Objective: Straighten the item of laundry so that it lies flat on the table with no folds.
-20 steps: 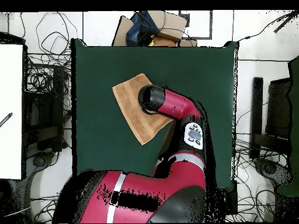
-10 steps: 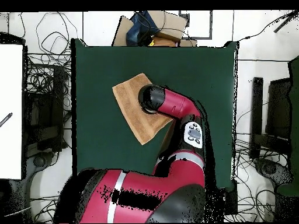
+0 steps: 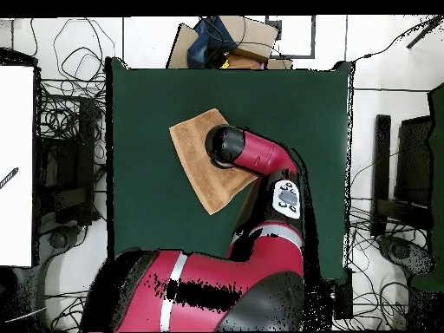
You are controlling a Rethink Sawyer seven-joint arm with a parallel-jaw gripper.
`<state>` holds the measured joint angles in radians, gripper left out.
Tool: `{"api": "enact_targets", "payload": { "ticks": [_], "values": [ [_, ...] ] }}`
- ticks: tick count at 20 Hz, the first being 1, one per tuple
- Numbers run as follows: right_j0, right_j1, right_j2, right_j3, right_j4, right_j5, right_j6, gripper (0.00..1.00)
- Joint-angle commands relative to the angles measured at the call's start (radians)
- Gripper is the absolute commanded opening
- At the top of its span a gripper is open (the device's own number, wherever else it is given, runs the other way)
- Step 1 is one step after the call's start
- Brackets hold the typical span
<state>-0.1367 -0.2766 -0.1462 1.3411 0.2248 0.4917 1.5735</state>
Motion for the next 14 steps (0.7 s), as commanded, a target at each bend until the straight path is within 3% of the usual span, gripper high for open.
{"api": "enact_targets", "payload": {
  "ticks": [1, 14],
  "values": [
    [-0.01, 0.042, 0.046, 0.021, -0.011, -0.06, 0.174, 0.0],
    [-0.016, 0.021, 0.058, 0.058, -0.009, -0.084, 0.18, 0.0]
  ]
}}
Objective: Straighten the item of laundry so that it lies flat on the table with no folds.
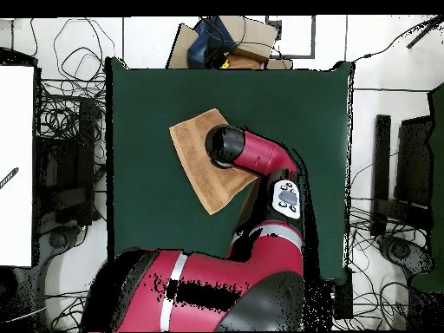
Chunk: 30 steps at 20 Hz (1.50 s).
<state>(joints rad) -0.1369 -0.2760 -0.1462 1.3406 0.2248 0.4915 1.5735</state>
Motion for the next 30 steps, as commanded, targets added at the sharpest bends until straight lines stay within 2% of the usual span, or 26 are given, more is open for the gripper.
{"api": "enact_targets", "payload": {
  "ticks": [1, 21, 30],
  "values": [
    [-0.01, 0.016, 0.051, 0.059, -0.01, -0.087, 0.185, 0.0],
    [0.024, -0.118, 0.016, 0.172, -0.014, -0.057, 0.206, 0.0],
    [0.05, -0.151, 0.003, 0.186, 0.0, -0.007, 0.217, 0.0]
  ]
}}
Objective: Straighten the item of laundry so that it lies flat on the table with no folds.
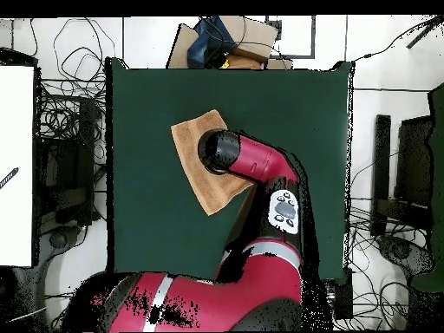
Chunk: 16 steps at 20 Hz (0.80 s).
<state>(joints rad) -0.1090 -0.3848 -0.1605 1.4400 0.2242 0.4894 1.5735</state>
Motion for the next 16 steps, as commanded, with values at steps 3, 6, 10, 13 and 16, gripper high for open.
{"api": "enact_targets", "payload": {
  "ticks": [3, 6, 10, 13, 16],
  "values": [
    [0.026, -0.052, 0.017, 0.094, 0.006, 0.003, 0.216, 0.0],
    [0.027, -0.06, 0.019, 0.102, 0.012, 0.007, 0.217, 0.0],
    [0.024, -0.071, 0.024, 0.118, 0.016, -0.003, 0.217, 0.0],
    [0.043, -0.082, 0.005, 0.117, 0.013, 0.011, 0.228, 0.0],
    [0.07, -0.088, -0.024, 0.099, 0.018, 0.05, 0.249, 0.0]
  ]
}}
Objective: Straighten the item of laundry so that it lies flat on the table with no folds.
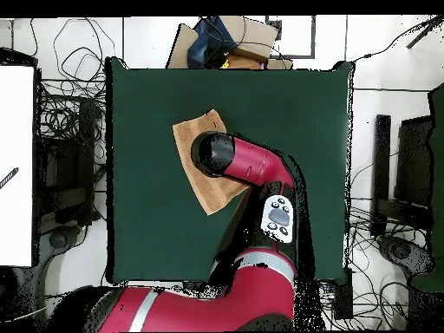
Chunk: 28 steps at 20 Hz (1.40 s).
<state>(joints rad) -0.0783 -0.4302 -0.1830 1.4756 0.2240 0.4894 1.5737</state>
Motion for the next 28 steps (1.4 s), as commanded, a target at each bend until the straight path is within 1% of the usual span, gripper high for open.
{"api": "enact_targets", "payload": {
  "ticks": [1, 7, 14, 23, 28],
  "values": [
    [0.045, -0.044, -0.008, 0.057, 0.022, 0.063, 0.256, 0.0],
    [0.077, -0.067, -0.045, 0.057, 0.041, 0.09, 0.289, 0.0],
    [0.097, -0.104, -0.059, 0.116, 0.056, 0.05, 0.309, 0.0],
    [0.104, -0.151, -0.057, 0.19, 0.073, 0.027, 0.292, 0.0],
    [0.12, -0.159, -0.076, 0.183, 0.071, 0.07, 0.29, 0.0]
  ]
}}
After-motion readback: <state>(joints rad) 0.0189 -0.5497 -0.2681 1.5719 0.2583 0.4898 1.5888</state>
